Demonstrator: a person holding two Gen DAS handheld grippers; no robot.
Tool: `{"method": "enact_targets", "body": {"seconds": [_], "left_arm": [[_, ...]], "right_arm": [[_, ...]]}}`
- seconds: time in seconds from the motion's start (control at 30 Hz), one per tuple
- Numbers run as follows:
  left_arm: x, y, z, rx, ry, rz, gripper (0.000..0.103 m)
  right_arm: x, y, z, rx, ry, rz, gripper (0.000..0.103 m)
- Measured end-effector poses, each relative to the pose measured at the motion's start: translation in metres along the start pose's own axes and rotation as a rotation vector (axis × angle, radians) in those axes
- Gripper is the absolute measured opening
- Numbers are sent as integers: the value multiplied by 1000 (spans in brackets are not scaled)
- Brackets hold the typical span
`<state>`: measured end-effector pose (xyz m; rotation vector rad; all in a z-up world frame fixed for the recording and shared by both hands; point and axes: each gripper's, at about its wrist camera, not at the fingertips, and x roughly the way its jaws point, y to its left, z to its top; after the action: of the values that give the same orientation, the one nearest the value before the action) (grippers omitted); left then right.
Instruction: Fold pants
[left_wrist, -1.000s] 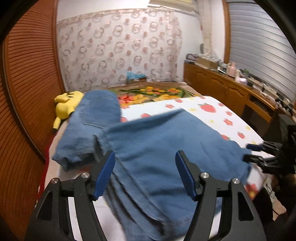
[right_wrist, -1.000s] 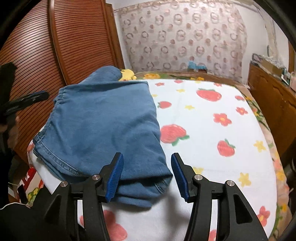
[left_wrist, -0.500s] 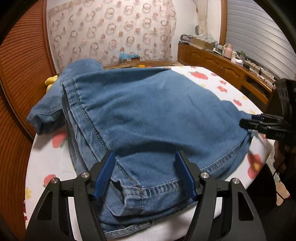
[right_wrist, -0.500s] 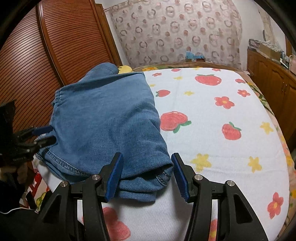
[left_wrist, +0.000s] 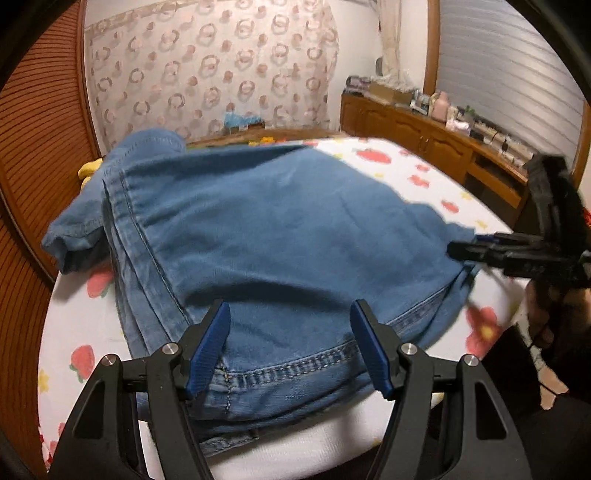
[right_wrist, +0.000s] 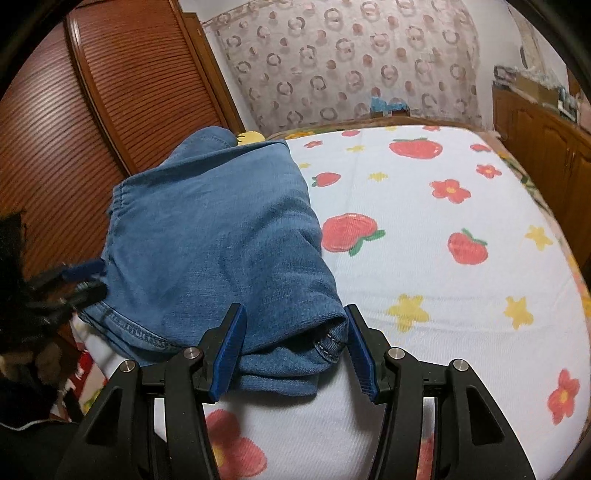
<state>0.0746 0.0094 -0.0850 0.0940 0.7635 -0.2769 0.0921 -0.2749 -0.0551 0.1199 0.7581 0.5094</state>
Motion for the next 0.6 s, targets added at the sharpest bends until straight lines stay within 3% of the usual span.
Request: {"method": "enact_targets", "body": {"seconds": [0.2,0.5,0.6], "left_arm": [[7,1,-8,11,-1,4,68],[6,8,-14,-35,0,-26,68],[-7,14,-11,-70,-8,-59,68]], "right_arm": [[5,0,1,34,8,20,53],[-3,10,26,59,-9,47,13],[-13,26,45,14,-46,58,10]]}}
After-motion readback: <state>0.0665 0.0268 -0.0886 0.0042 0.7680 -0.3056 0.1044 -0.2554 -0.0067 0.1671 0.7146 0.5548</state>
